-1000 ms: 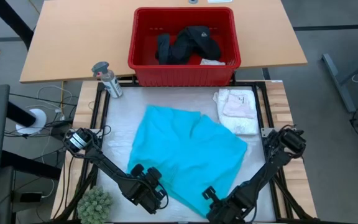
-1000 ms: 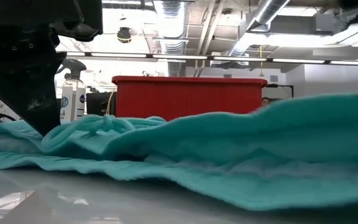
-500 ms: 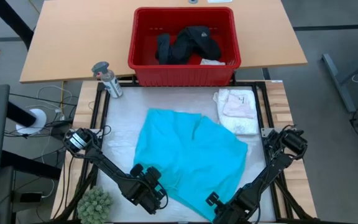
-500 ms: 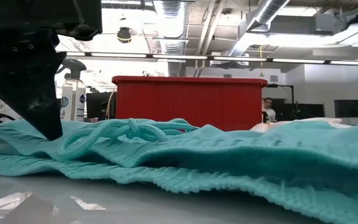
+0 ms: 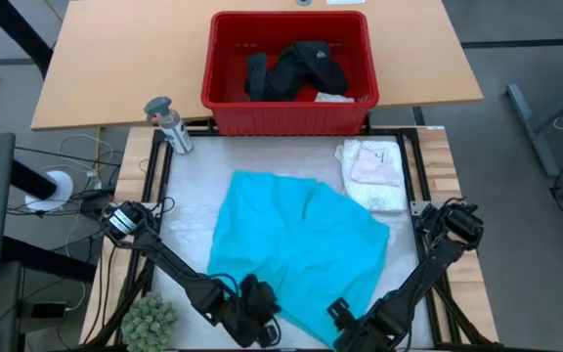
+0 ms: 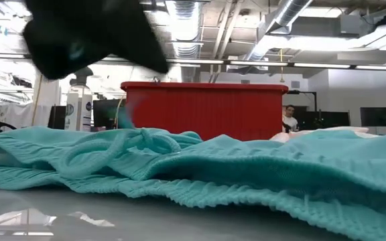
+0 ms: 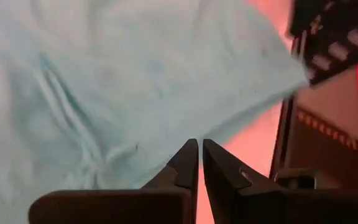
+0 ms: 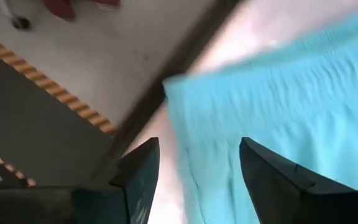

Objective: Fold Laundry from Bin
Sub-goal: Fold the light blue shorts

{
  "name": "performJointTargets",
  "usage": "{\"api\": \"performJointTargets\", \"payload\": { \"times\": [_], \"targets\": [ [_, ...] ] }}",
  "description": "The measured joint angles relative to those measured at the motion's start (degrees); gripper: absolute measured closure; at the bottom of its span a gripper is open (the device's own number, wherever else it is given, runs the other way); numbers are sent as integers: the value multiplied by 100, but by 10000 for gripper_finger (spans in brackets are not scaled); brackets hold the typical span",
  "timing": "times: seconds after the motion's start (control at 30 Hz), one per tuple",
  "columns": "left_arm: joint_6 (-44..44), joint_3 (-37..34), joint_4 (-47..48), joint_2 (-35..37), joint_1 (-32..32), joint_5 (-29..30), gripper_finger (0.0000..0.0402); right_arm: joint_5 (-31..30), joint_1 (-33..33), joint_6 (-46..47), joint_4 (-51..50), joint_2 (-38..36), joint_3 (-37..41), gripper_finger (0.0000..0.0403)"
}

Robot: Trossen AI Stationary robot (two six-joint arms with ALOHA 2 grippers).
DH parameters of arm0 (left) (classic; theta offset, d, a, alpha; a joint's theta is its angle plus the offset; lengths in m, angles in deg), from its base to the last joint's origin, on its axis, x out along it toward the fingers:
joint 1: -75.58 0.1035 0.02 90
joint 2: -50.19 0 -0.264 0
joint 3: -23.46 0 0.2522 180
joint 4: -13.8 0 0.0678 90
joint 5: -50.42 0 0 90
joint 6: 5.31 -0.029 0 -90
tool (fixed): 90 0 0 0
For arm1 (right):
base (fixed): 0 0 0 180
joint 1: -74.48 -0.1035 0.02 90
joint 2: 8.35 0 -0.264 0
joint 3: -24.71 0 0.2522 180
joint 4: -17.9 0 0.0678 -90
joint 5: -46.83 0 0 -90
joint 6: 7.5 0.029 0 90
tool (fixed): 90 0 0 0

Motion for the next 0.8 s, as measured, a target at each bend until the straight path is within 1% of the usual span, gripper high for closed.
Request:
{"api": "performJointTargets", "payload": {
  "times": [0.07, 0.13, 0.23, 0.3, 0.37, 0.47, 0.53, 0.67, 0.73, 0.8],
  "targets": [
    [176, 6, 135, 0, 39, 198, 387, -21, 0, 129, -483, 0, -106, 163],
    [818, 2, 812, -2, 71, 230, 391, -30, -1, 375, -807, 0, -141, 171],
    [1867, -4, 1659, -104, 65, 457, 399, -39, -45, 696, -1003, 0, -141, 187],
    [2139, -11, 1897, -165, 35, 529, 401, -41, -95, 812, -974, -2, -142, 198],
    [2173, 0, 1869, -217, 32, 312, 401, -41, -136, 932, -970, -1, -146, 206],
    [2056, 2, 1893, -422, 32, -429, 401, -47, -190, 1117, -1086, -1, -147, 216],
    [2136, 33, 2049, -512, 23, -715, 401, -91, -218, 1237, -1171, 0, -145, 220],
    [2720, 39, 2658, -551, -53, -776, 401, -181, -232, 1513, -1226, 0, -139, 222],
    [2776, 37, 2982, -538, -57, -889, 401, -264, -234, 1631, -1254, 0, -137, 222],
    [2773, 41, 3354, -533, -57, -1008, 401, -563, -221, 1788, -1305, 0, -123, 222]
  ]
}}
